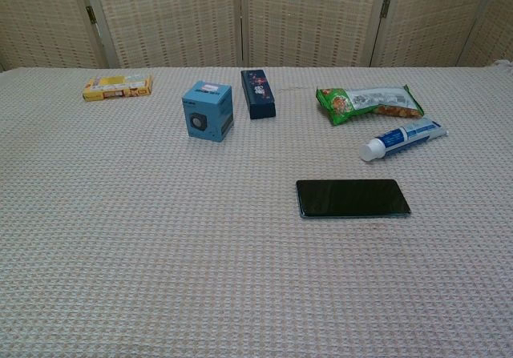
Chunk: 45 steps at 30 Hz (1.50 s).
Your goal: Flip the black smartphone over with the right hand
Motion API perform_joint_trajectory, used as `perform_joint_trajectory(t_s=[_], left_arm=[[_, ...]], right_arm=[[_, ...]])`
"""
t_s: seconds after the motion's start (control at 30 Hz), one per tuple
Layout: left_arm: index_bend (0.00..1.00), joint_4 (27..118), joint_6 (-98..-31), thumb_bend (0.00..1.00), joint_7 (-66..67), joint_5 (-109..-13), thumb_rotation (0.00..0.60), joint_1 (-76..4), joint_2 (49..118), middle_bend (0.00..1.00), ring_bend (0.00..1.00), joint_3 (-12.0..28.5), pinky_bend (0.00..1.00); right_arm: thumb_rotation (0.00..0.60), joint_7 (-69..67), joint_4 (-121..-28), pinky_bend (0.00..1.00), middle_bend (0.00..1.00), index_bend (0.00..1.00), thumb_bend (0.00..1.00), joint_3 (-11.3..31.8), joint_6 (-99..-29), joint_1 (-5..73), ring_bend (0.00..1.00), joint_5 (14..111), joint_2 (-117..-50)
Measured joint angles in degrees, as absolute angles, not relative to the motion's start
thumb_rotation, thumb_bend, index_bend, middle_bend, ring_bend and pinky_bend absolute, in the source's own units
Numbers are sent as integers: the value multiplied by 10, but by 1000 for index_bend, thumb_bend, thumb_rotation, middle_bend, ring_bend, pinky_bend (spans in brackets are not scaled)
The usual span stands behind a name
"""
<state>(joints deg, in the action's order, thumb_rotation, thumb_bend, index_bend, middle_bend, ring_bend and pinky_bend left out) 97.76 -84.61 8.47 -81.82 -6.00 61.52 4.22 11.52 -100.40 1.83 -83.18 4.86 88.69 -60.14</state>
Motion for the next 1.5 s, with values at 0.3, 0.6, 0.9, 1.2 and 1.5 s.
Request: perform_joint_trajectory(t_s=[0.3,0.6,0.9,1.2,1.5], left_arm=[[233,967,-851,211,78,-822,600,-61,623,145,150,44,195],[233,966,-857,211,69,-827,600,-58,623,145,150,43,195],[233,960,-860,211,56,-824,600,-51,622,145,150,41,195],[233,953,-860,211,49,-821,600,-47,620,145,150,39,195],[233,949,-863,211,43,-815,600,-40,612,145,150,39,195]], right_arm=[[600,120,-1000,229,271,238,182,22,-833,56,159,897,-613],[600,141,-989,229,295,238,195,29,-786,91,159,899,-651],[600,145,-933,229,288,238,112,46,-682,163,159,866,-739],[600,132,-829,229,261,238,183,69,-607,238,159,837,-850],[600,126,-757,167,204,238,161,78,-543,302,118,810,-932]])
